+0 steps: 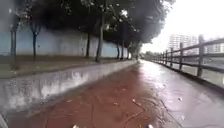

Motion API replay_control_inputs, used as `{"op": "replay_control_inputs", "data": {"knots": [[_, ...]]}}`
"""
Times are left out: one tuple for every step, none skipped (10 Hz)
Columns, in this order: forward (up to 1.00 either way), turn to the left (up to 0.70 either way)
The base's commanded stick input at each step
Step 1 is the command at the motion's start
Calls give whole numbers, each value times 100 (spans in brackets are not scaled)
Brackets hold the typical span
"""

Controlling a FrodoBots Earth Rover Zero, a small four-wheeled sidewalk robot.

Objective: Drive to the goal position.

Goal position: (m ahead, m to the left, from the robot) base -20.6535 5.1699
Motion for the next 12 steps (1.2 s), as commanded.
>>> {"op": "replay_control_inputs", "data": {"knots": [[0, 85], [0, 85], [0, 85], [0, 85], [0, 85], [0, 85], [0, 85], [0, 85], [0, 85], [0, 85], [0, 85], [0, 85]]}}
